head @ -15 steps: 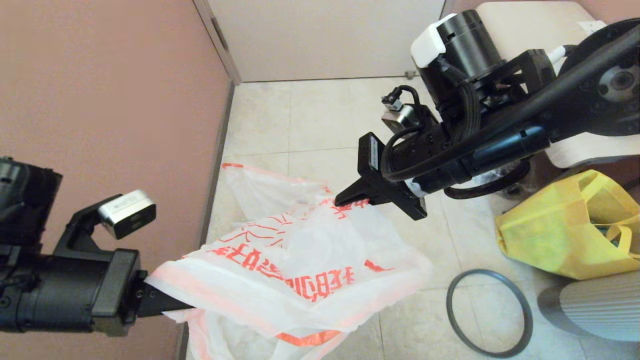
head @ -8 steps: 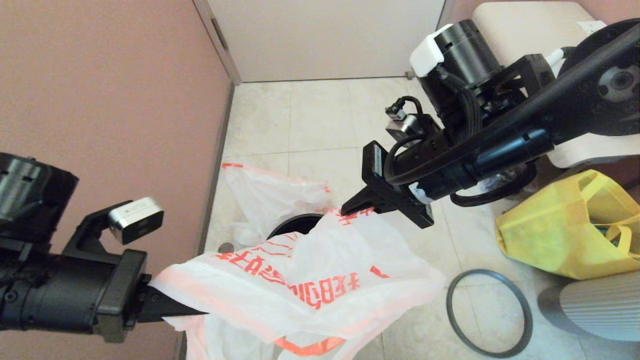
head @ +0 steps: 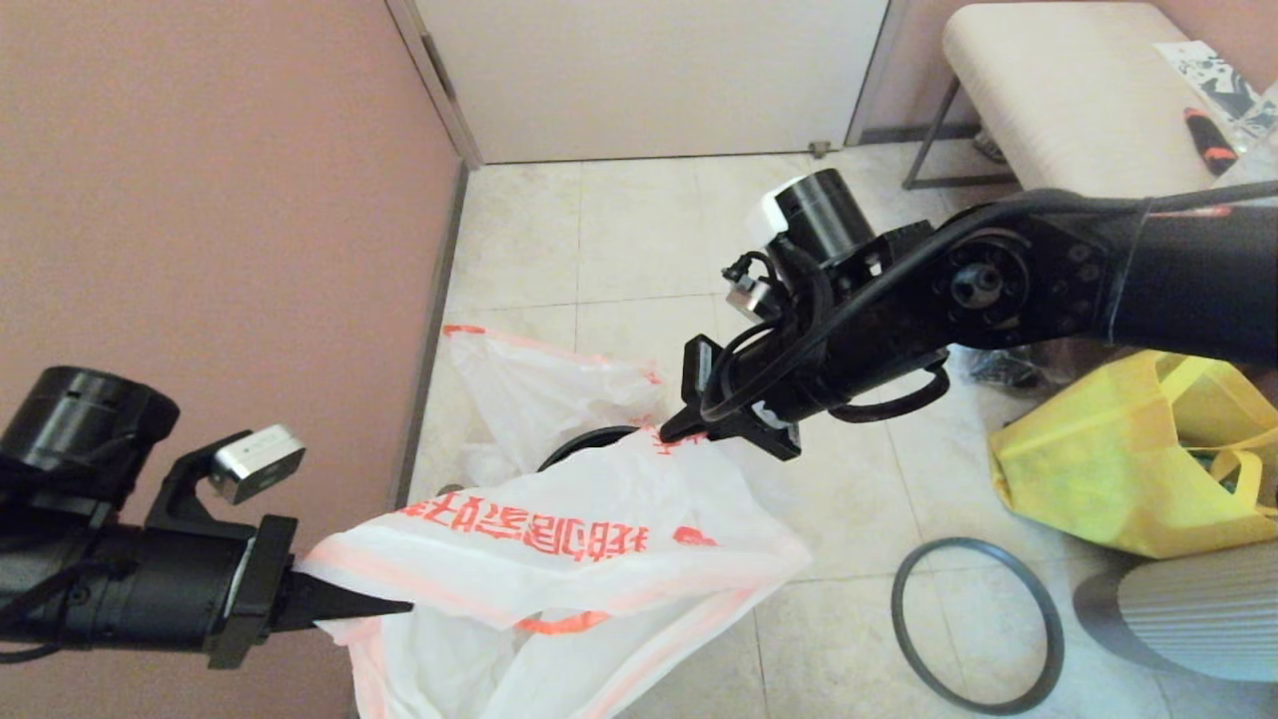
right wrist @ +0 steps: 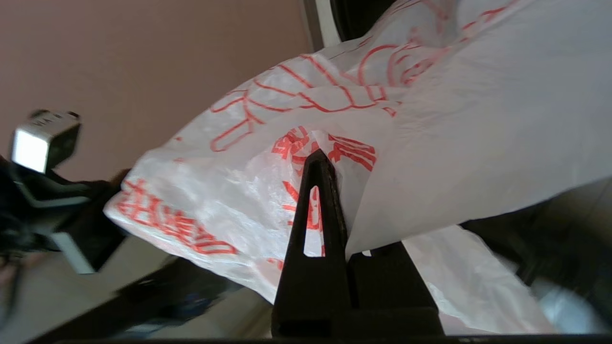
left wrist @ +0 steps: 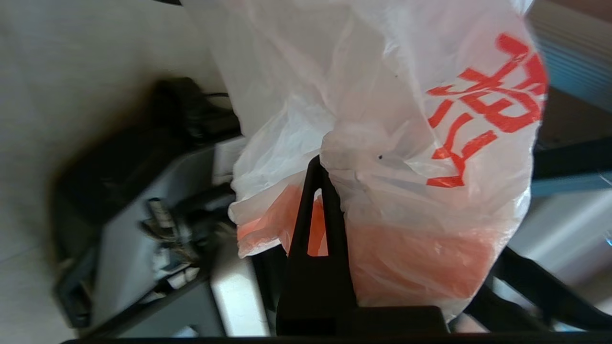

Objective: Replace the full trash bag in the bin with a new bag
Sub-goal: Put the new garbage bag on the trash can

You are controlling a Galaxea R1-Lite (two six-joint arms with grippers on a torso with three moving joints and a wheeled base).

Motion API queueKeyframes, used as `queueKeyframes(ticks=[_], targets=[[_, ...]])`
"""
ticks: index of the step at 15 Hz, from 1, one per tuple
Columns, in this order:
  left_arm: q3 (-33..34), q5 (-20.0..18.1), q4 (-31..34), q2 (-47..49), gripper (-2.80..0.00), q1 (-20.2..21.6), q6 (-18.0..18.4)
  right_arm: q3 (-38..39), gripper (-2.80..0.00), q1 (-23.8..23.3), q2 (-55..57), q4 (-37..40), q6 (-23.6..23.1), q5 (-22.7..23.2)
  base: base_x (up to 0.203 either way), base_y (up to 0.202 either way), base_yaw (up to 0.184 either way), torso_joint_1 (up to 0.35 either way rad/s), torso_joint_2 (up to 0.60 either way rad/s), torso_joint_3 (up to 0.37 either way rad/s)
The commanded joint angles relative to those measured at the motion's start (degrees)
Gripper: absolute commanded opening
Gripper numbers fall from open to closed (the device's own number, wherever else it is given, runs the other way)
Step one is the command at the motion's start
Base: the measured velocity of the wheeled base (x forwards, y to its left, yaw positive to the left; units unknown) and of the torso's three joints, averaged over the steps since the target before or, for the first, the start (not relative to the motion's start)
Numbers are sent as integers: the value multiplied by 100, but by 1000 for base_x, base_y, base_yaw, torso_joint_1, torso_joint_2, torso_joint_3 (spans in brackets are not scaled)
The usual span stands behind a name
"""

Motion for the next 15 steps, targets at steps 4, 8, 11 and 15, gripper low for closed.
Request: queueKeyframes(ticks=[4, 8, 11, 15], targets=[[348, -73, -5, 227, -280, 394, 485, 32, 0, 282, 379, -377, -226, -682, 0, 0, 0, 0, 0, 0], [340, -219, -80, 314, -280, 493, 476, 66, 0, 223, -368, 887, -221, -735, 0, 0, 0, 0, 0, 0], [328, -233, -88, 320, -280, 496, 470, 109, 0, -400, -788, 1951, -232, -846, 0, 0, 0, 0, 0, 0], [322, -234, -88, 299, -280, 502, 467, 568, -280, -1442, -546, 1756, -482, -821, 0, 0, 0, 0, 0, 0]])
